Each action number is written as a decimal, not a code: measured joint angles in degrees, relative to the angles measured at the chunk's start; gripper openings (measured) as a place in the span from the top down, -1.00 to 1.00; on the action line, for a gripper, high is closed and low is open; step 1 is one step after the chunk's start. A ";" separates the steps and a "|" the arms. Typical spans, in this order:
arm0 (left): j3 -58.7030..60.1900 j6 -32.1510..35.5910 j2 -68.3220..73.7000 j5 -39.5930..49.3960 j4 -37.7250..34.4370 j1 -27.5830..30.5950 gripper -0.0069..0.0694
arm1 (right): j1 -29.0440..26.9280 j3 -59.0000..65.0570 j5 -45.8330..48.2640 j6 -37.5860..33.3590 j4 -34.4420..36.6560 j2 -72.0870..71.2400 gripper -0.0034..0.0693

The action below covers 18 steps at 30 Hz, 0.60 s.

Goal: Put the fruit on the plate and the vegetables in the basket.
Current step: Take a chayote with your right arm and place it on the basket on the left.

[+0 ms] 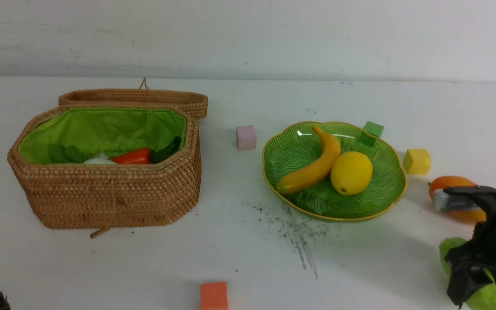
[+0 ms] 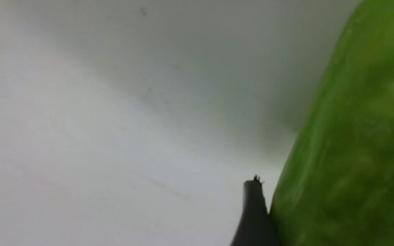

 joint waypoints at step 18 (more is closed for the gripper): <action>0.00 -15.51 0.00 0.38 22.11 0.00 0.75 | 32.44 -21.08 -13.44 10.22 8.72 -14.14 -0.35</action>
